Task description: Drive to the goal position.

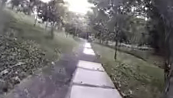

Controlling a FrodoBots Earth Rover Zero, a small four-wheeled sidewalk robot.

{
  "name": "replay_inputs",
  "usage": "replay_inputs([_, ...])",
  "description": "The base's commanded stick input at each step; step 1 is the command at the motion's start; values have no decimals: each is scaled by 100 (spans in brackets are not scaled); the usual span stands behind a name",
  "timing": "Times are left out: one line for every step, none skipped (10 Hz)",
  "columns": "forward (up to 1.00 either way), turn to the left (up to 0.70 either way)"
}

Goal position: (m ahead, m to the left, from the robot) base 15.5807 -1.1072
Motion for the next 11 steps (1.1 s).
replay_inputs([70, 0])
replay_inputs([70, 0])
replay_inputs([70, 0])
replay_inputs([70, 0])
replay_inputs([70, 0])
replay_inputs([70, 0])
replay_inputs([70, 0])
replay_inputs([70, 0])
replay_inputs([70, 0])
replay_inputs([70, 0])
replay_inputs([70, 0])
